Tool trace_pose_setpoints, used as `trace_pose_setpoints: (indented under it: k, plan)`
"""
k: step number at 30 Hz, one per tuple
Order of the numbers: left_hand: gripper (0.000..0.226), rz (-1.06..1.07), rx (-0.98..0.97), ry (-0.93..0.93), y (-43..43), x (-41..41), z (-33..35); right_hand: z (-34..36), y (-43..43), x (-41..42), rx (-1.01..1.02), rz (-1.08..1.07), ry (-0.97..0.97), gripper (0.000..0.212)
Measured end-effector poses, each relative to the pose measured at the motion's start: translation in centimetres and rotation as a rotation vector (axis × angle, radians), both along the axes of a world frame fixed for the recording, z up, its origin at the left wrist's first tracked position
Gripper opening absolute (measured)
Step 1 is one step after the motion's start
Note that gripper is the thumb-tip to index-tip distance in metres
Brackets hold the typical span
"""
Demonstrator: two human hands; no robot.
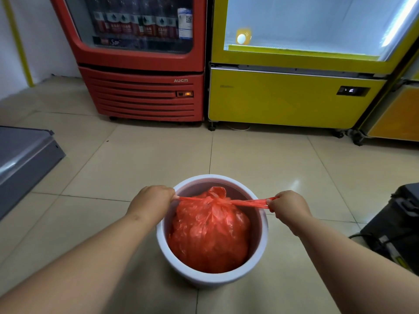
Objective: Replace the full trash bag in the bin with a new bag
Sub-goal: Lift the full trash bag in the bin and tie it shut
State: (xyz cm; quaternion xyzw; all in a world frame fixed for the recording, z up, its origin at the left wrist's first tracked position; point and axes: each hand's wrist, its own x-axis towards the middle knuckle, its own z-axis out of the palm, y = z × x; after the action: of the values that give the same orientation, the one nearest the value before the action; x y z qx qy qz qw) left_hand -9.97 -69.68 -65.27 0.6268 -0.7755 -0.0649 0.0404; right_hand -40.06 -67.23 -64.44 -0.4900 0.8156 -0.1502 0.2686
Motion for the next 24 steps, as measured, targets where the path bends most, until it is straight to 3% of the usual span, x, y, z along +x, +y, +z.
trace_pose_setpoints:
  k: [3, 6, 11, 14, 16, 19, 22, 24]
  plan:
    - [0.028, 0.035, 0.053, -0.046, 0.0, 0.7, -0.5, -0.4, 0.0, -0.1, 0.028, -0.005, 0.037, 0.022]
    - [0.029, 0.123, 0.143, 0.027, -0.1, 1.0, -0.4, -0.7, 0.1, -0.5, 0.039, -0.029, 0.053, 0.018]
    - [0.023, 0.06, 0.113, -0.05, 0.2, 1.1, 0.3, -1.3, 0.3, -1.1, 0.038, -0.046, 0.095, 0.023]
    - [0.019, 0.064, 0.004, -0.034, 0.6, 1.1, 0.6, -0.9, 0.0, -0.7, -0.119, -0.023, 0.204, 0.032]
    - [0.025, 0.078, -0.072, 0.121, 0.3, 1.1, 0.6, -0.2, -0.6, -0.5, -0.275, -0.026, 0.125, 0.035]
    - [0.037, 0.162, -0.122, 0.553, -0.4, 0.1, 0.6, 0.7, -1.0, 0.9, -0.391, -0.025, -0.113, 0.03]
    - [0.063, 0.27, -0.026, 0.954, -0.7, -2.5, 0.2, 0.8, -1.1, 3.6, -0.422, -0.048, -0.455, 0.027]
    - [0.049, 0.374, 0.074, 1.327, -0.9, -4.3, -0.3, 1.1, -1.2, 5.3, -0.441, -0.116, -0.745, 0.029]
